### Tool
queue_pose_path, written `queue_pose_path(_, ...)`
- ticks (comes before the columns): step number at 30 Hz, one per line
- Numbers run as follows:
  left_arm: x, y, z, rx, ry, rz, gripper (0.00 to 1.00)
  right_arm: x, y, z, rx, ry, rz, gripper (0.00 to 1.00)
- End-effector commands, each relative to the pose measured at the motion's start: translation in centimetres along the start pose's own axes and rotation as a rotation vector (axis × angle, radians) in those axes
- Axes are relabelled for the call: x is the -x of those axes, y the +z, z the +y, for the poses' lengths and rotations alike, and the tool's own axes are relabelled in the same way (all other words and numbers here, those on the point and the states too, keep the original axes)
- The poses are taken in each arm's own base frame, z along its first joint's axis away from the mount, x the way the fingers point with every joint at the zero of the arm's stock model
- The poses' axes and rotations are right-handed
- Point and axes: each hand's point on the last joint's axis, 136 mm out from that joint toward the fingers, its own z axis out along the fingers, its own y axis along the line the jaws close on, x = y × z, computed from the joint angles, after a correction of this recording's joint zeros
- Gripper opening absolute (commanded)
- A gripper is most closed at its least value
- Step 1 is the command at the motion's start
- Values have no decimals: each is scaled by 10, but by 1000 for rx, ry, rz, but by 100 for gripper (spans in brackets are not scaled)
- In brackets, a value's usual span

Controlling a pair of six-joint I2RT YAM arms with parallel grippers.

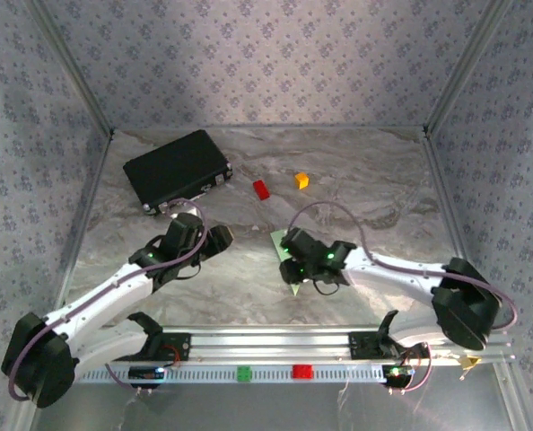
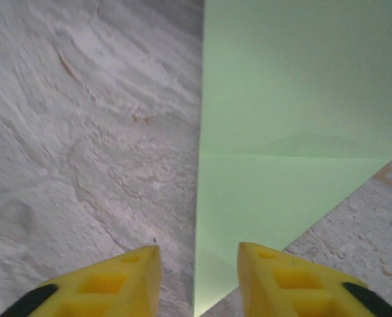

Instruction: Fold a paper plane with a square sheet of paper (pick it up from the middle)

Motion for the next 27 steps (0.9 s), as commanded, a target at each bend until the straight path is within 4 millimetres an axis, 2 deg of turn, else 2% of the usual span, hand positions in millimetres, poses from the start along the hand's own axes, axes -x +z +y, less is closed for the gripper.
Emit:
queue_pose_path(1,-5,8,-13,-52,-4,41,64,4,0,7,213,142,-22,28)
queue_pose_path(5,-18,20,-23,-80,12,94,57,6,2,-3,321,255,-19,14)
queue_pose_path(9,-31,31,-34,-88,40,140,51,7,11,-5,373,302,7,8)
queue_pose_path(14,-37,37,-43,-91,63,166,46,7,25,0,404,339,55,7)
queue_pose_path(22,-39,37,-40,-77,69,173,42,-8,54,-19,290,483,138,6)
queue_pose_path(25,-40,37,-38,-73,65,174,40,-13,60,-26,257,586,142,6)
queue_pose_path(27,-40,38,-37,-71,62,172,39,-17,65,-31,244,717,124,5)
